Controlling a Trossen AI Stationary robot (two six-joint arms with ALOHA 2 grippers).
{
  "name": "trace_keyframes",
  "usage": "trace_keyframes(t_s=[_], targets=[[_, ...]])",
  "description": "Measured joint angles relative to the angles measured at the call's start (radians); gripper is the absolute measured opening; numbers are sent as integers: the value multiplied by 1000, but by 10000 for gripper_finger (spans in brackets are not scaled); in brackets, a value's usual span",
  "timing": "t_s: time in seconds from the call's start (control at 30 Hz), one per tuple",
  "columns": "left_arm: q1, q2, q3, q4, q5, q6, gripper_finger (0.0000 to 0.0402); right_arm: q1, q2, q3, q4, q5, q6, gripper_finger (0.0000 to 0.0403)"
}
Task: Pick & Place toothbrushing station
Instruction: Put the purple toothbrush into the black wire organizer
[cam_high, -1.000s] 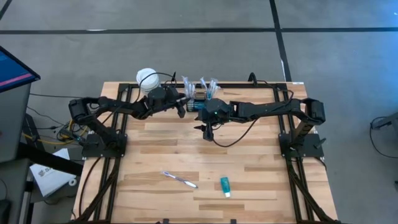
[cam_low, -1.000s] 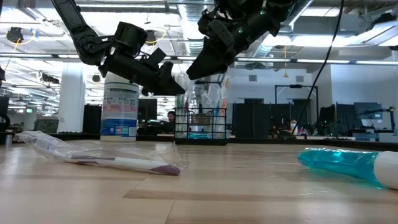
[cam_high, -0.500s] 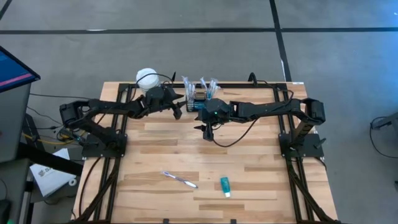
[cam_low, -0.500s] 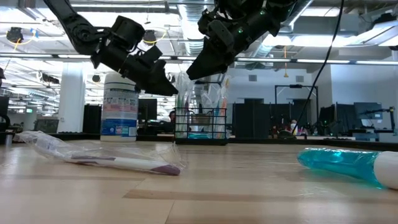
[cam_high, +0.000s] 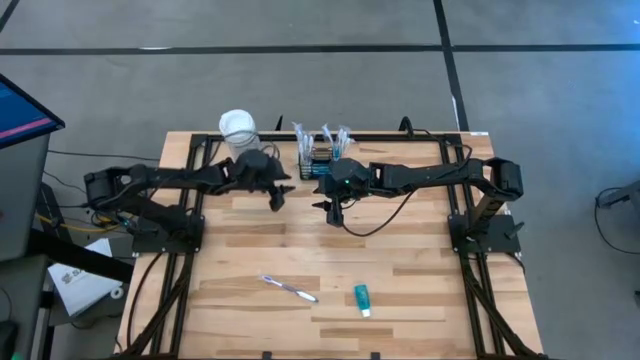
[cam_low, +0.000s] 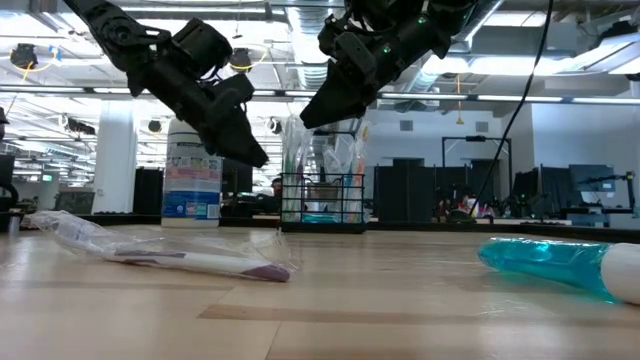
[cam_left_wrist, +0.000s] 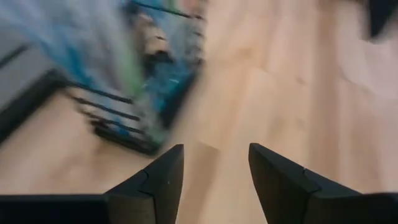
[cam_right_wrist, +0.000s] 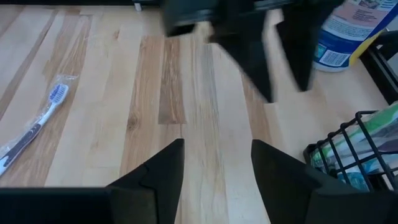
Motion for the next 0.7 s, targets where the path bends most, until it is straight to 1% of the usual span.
trace_keyframes(t_s=[0.13, 0.47, 0.6, 0.7], targets=[[-67, -14, -19, -34, 30, -12, 171, 1, 0, 0, -6, 0, 0, 177], [-249, -80, -176, -37, 35, -94, 171, 1, 0, 0, -10, 0, 0, 175], [-318, -121, -232, -27, 101, -132, 169, 1, 0, 0, -3, 0, 0, 178], [-372, -156, -271, -17, 132, -162, 167, 1, 0, 0, 0, 0, 5, 180]])
